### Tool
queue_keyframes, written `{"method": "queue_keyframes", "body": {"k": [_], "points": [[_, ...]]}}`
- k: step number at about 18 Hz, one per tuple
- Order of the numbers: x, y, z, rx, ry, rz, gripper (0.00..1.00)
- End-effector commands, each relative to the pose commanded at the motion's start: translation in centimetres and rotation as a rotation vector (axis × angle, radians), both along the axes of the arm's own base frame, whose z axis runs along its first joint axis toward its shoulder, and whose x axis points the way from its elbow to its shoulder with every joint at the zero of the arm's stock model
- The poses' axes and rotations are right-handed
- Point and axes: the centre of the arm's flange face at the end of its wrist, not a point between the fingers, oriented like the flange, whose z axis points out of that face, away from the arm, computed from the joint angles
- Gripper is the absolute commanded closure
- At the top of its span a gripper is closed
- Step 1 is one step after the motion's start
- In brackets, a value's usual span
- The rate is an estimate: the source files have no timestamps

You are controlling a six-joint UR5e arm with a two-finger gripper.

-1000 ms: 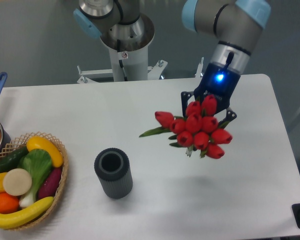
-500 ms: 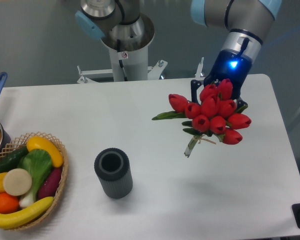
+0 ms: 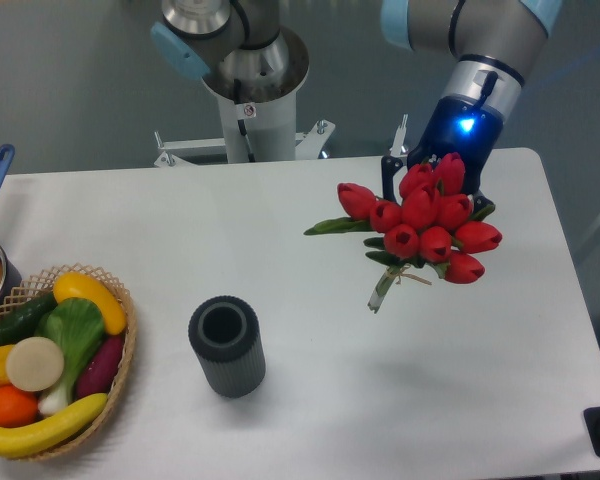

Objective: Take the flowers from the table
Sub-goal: 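Hold the red tulip bouquet raised above the table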

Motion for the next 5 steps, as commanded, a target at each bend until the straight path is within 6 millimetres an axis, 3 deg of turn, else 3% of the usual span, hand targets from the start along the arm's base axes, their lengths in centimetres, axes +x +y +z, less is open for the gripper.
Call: {"method": "queue_keyframes", "body": {"k": [5], "points": [[0.07, -0.03, -0.31, -0.003, -0.004, 0.0, 0.68]]}}
